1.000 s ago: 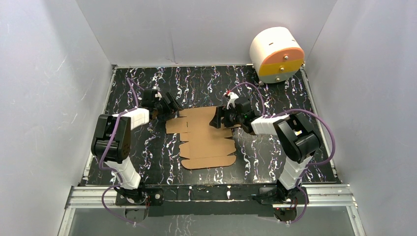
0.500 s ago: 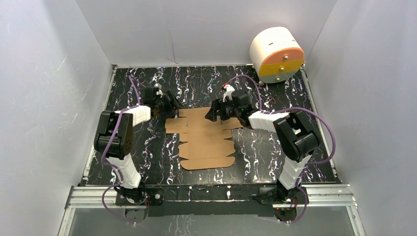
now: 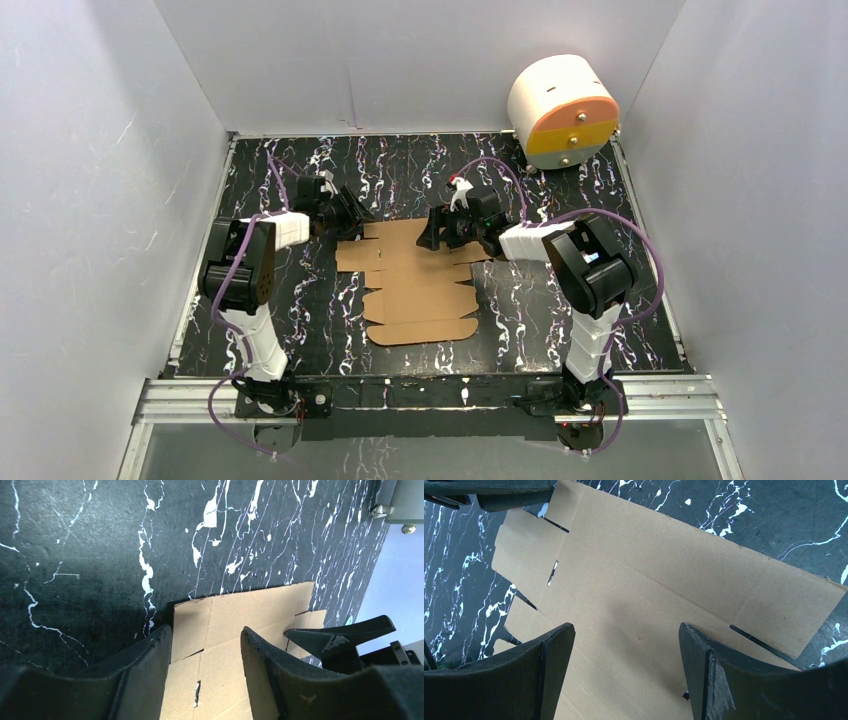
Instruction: Fold the paper box
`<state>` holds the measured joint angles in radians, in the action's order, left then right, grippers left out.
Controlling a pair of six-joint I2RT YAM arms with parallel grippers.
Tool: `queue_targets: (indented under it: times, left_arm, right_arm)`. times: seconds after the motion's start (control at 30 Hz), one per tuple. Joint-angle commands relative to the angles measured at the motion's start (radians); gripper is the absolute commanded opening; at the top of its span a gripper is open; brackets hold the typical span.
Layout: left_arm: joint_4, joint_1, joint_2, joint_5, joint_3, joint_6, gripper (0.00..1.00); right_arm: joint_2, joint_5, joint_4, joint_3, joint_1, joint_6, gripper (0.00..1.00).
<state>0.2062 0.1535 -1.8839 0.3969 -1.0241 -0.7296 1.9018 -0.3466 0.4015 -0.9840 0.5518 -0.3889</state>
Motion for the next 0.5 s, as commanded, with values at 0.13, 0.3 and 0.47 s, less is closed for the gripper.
queue_targets:
  times: [0.13,0.3,0.47]
  left_arm:
    - [0.012,0.009,0.026,0.068,-0.001,-0.011,0.35]
    - [-0.047,0.042,0.074,-0.025,-0.016,0.038,0.25]
    - [-0.152,0.098,0.071,-0.146,-0.078,0.093,0.15]
  right_arm:
    - [0.000,-0.017,0.043,0.020,0.003,-0.001,0.84]
    - [-0.003,-0.011,0.044,0.031,0.003,0.000,0.84]
    - [-0.013,0.016,0.038,0.047,0.005,0.007,0.84]
